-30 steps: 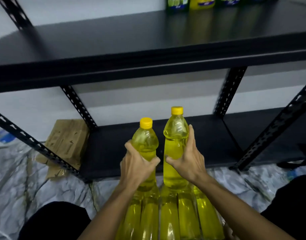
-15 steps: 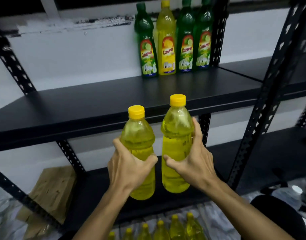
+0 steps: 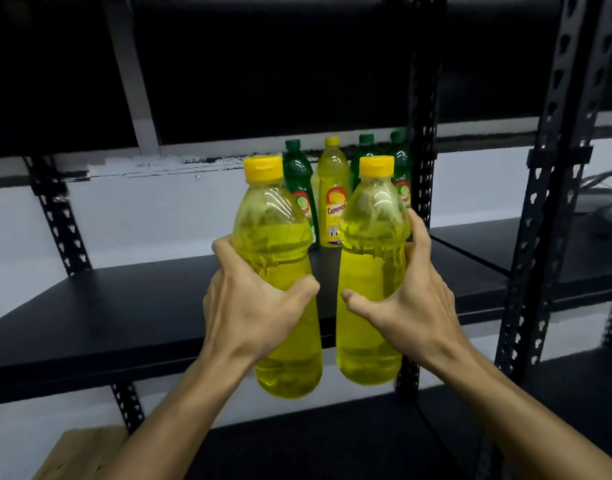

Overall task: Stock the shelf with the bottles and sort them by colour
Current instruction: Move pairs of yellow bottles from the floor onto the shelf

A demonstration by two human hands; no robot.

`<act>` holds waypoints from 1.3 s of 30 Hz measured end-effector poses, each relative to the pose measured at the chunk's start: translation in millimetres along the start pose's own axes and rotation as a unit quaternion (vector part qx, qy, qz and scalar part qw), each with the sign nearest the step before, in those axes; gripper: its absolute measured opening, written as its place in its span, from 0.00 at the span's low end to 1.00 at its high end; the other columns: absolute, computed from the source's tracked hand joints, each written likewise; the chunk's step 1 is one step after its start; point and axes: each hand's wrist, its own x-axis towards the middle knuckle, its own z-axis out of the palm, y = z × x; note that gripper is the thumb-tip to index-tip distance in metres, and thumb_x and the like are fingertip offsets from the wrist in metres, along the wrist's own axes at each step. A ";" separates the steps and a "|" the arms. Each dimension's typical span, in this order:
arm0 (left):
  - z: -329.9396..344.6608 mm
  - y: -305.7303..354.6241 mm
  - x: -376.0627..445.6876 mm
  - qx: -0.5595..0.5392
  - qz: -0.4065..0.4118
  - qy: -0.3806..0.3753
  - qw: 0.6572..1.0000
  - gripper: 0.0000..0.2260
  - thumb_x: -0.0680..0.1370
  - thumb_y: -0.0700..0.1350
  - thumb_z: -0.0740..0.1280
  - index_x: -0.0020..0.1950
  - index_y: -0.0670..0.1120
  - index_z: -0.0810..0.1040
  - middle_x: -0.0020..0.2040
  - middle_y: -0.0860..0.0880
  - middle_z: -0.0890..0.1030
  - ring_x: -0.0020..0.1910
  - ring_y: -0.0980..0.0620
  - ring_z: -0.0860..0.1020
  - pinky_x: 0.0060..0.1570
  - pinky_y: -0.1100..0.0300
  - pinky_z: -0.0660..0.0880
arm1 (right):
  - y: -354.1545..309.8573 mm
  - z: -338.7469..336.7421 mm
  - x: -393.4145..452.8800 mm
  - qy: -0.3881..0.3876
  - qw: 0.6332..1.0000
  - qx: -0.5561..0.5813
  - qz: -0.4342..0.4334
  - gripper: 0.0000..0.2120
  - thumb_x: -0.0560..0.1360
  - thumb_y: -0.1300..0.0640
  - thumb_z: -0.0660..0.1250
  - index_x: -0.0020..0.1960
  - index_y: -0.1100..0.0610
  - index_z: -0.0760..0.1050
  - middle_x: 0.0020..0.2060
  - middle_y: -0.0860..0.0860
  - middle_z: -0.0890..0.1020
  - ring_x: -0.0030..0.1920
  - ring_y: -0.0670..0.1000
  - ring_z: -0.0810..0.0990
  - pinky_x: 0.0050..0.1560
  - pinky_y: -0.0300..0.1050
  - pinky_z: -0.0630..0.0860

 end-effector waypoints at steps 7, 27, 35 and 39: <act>16.5 22.1 62.4 0.019 0.033 0.014 0.999 0.30 0.62 0.61 0.70 0.54 0.48 0.60 0.40 0.52 0.76 0.38 0.49 0.77 0.40 0.44 0.78 | -8.1 -6.7 64.6 0.014 0.999 0.019 -0.021 0.57 0.64 0.44 0.77 0.77 0.47 0.40 0.71 0.49 0.68 0.58 0.53 0.76 0.49 0.46 0.72; 80.8 -14.7 113.4 0.074 -0.052 -0.036 0.995 0.31 0.67 0.61 0.72 0.56 0.48 0.58 0.44 0.52 0.75 0.40 0.48 0.75 0.40 0.52 0.73 | 30.8 40.5 117.8 -0.036 0.998 -0.051 0.032 0.58 0.68 0.41 0.74 0.77 0.46 0.31 0.77 0.53 0.58 0.67 0.59 0.72 0.56 0.53 0.73; 72.2 -29.1 99.9 0.050 -0.054 -0.090 0.993 0.48 0.64 0.73 0.69 0.73 0.50 0.52 0.72 0.46 0.68 0.64 0.44 0.74 0.58 0.46 0.75 | 41.0 48.4 104.8 -0.018 0.996 0.024 0.081 0.62 0.66 0.36 0.74 0.75 0.45 0.26 0.77 0.52 0.56 0.74 0.55 0.62 0.65 0.60 0.68; 72.2 -32.0 80.6 0.097 -0.052 -0.064 0.992 0.50 0.62 0.74 0.69 0.74 0.48 0.56 0.72 0.47 0.66 0.67 0.46 0.71 0.58 0.47 0.74 | 44.1 57.3 87.1 0.019 0.994 -0.029 0.106 0.61 0.60 0.31 0.74 0.78 0.53 0.43 0.72 0.52 0.60 0.72 0.53 0.62 0.58 0.53 0.73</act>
